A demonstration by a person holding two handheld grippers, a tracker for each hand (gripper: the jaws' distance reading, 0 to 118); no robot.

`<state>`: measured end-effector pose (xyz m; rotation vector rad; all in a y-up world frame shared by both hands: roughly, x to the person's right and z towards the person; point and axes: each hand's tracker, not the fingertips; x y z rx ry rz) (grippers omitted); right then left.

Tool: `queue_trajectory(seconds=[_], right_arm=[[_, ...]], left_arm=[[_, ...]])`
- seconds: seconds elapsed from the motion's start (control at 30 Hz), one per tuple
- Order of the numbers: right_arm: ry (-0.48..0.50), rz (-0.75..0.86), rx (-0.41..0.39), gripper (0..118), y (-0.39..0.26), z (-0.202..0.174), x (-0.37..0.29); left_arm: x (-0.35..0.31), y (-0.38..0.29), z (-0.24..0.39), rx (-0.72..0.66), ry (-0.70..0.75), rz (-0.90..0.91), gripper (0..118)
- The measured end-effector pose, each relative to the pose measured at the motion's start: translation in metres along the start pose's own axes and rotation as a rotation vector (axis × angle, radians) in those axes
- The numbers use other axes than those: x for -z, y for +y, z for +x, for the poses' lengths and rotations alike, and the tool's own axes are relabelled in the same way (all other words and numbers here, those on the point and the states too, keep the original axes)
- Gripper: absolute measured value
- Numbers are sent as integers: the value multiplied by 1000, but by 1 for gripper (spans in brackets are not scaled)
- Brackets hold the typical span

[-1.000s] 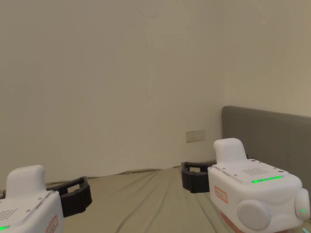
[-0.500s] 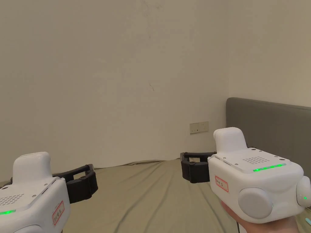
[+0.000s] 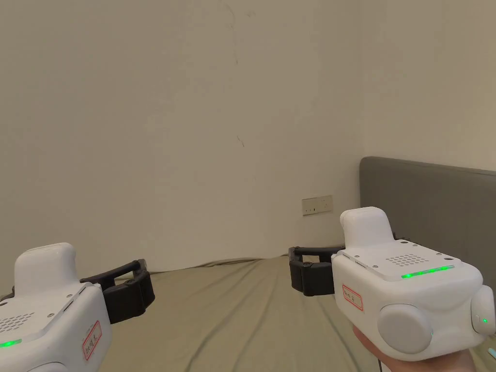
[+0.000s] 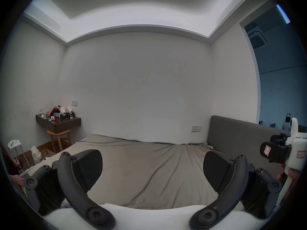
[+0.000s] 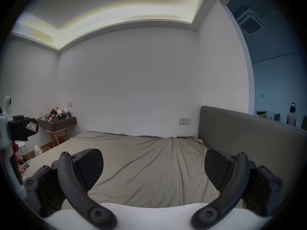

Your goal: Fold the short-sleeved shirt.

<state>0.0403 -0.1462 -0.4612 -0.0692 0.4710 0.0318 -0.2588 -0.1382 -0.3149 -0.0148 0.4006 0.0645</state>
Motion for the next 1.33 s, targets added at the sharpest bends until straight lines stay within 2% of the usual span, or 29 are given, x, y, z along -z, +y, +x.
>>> queue_trajectory(seconds=[0.1,0.3,0.5,0.67,0.97,1.13,1.2,1.33], right_arm=[[5,1,-6,118,0,-1,0],[-12,6,-20,118,-2,-4,-1],[-11,3,1,118,-3,-3,-1],[-15,1,-4,118,-3,-4,-1],[-21,6,-6,118,-1,-1,-2],[-23,5,-12,118,-1,-1,-2],[-20,5,-13,118,-1,-2,-1],[-20,3,-16,118,-1,-3,0]], left_arm=[[-1,1,-1,-59,-46,14,118],[-7,-2,-13,-223,-259,7,118],[-8,8,3,-166,-48,-8,118],[-3,8,21,-1,75,-7,118],[-8,10,32,-29,10,-6,118],[-9,14,37,90,68,43,118],[-7,15,37,80,64,-2,118],[-10,11,33,-52,7,-29,118]])
